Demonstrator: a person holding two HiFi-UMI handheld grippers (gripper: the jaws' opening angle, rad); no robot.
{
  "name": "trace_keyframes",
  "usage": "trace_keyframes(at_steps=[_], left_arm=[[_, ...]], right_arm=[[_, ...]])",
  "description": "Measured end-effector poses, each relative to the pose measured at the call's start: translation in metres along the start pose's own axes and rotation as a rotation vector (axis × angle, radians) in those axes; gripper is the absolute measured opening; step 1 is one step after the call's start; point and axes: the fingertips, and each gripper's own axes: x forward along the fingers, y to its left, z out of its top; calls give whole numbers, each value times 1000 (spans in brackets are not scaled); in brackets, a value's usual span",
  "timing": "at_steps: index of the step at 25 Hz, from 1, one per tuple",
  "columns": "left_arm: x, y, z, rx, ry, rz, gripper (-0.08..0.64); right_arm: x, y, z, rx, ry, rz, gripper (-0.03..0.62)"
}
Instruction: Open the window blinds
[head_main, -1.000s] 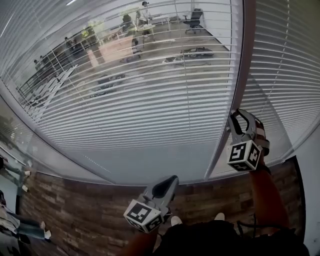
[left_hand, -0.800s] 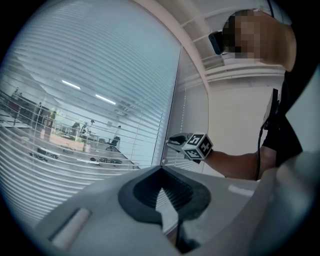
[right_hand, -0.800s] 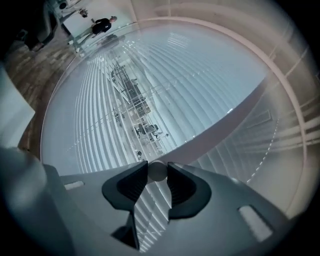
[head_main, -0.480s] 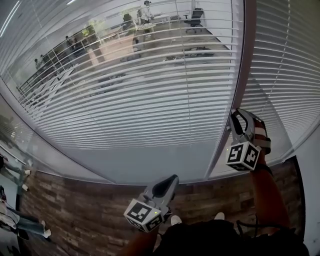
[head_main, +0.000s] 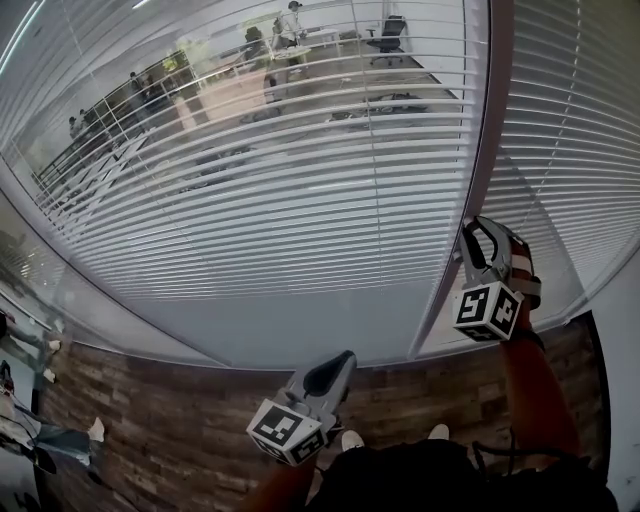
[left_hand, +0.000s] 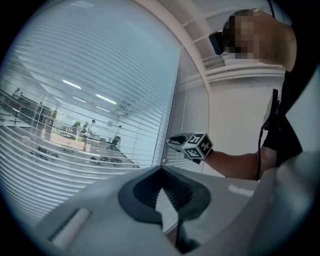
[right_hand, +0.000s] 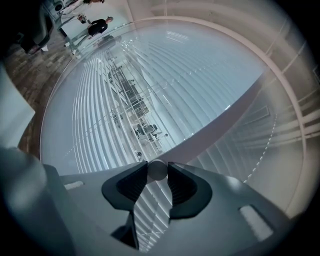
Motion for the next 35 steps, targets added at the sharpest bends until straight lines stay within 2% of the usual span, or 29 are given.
trace_keyframes(at_steps=[4,7,10,14,18,22,24,27,31,35], left_arm=[[-7,7,-22,3,9,5,0],[-11,8,-27,4,0,-4,0],[-17,6,-18,5,11,2,0],[-10,10,-15,8,11,0,0],[-4,17,-14,7,18,-17,0],[-1,19,-2,7,21,-57,0],[-5,20,10,10,32,-63,0],[-13,19,20,11,32,-91,0],[-22,20,14,-1,48,-142,0],[-29,21,5,-14,61,-160,0]], right_arm=[[-6,25,-7,27,-6,11,153],[-17,26,-4,82,-15,29,153],[-38,20,5,254,-40,92,139],[-64,28,14,551,-95,231,30],[-89,59,12,692,-143,318,26],[-114,68,25,924,-178,365,25],[-127,67,37,1007,-187,377,25],[-144,69,55,1031,-196,381,25],[-158,86,68,1023,-165,388,25],[-168,103,79,1015,-154,406,26]])
